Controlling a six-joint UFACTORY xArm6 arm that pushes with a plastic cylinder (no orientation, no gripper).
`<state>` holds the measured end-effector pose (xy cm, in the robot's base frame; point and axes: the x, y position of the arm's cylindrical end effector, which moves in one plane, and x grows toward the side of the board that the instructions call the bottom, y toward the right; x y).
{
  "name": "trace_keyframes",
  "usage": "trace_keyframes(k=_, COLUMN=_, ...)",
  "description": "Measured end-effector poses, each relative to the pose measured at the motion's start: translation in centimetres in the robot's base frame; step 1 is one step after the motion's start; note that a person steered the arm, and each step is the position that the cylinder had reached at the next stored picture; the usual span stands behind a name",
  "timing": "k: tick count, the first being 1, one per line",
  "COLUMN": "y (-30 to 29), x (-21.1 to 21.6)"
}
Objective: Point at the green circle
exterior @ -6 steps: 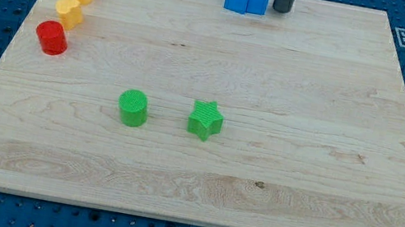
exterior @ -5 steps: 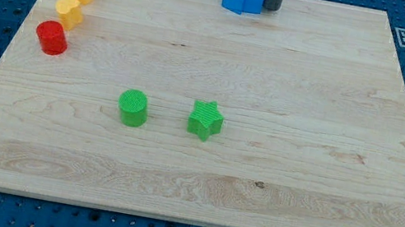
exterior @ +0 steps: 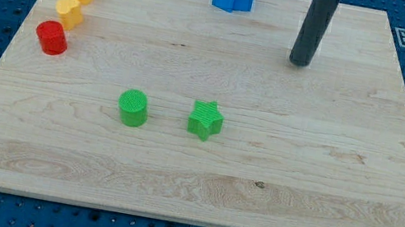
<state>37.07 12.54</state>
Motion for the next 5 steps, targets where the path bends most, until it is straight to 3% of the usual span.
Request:
trace_keyframes(k=2, y=0.0, x=0.0)
trace_keyframes(k=3, y=-5.9, x=0.2)
trace_keyframes(k=4, y=-16.6, x=2.0)
trace_keyframes(k=5, y=-23.8, x=7.1)
